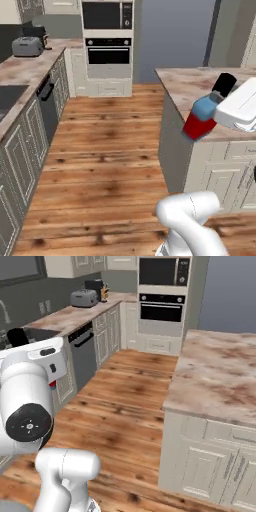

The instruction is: There is a bowl on the dining counter. Grab a lemon wedge from the fridge and place it in the bowl. Then get the liquor bottle and glass cup from the cabinet and place them next to the bowl.

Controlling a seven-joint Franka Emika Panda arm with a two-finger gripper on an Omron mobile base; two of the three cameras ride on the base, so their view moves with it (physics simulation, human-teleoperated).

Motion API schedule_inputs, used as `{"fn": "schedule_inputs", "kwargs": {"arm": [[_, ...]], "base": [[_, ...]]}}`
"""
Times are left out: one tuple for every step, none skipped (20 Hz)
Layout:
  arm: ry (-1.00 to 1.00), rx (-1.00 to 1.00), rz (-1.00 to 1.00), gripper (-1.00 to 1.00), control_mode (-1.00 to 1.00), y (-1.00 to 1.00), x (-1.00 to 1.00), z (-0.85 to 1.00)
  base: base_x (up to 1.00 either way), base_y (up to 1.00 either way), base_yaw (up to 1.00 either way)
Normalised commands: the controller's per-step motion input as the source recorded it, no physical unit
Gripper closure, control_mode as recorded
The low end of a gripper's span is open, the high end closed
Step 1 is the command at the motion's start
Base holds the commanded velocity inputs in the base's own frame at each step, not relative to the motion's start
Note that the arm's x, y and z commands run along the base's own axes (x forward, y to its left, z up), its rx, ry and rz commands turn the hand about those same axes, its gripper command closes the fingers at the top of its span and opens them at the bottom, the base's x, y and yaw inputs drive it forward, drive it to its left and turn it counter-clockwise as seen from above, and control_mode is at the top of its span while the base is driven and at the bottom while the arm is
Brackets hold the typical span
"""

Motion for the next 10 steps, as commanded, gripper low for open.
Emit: {"fn": "schedule_inputs", "kwargs": {"arm": [[0.00, 0.00, 0.00, 1.00, 1.00, 0.00, 0.00, 0.00], [0.00, 0.00, 0.00, 1.00, 1.00, 0.00, 0.00, 0.00], [0.00, 0.00, 0.00, 1.00, 1.00, 0.00, 0.00, 0.00], [0.00, 0.00, 0.00, 1.00, 1.00, 0.00, 0.00, 0.00], [0.00, 0.00, 0.00, 1.00, 1.00, 0.00, 0.00, 0.00], [0.00, 0.00, 0.00, 1.00, 1.00, 0.00, 0.00, 0.00], [0.00, 0.00, 0.00, 1.00, 1.00, 0.00, 0.00, 0.00], [0.00, 0.00, 0.00, 1.00, 1.00, 0.00, 0.00, 0.00], [0.00, 0.00, 0.00, 1.00, 1.00, 0.00, 0.00, 0.00], [0.00, 0.00, 0.00, 1.00, 1.00, 0.00, 0.00, 0.00]], "base": [[0.48, 0.21, -0.84], [0.63, 0.29, -0.77], [0.74, 0.37, -0.70], [0.80, 0.39, -0.67], [0.83, 0.42, -0.66], [0.85, 0.48, -0.65], [0.87, 0.57, -0.63], [0.88, 0.64, -0.62], [0.90, 0.67, -0.61], [0.91, 0.70, -0.60]]}}
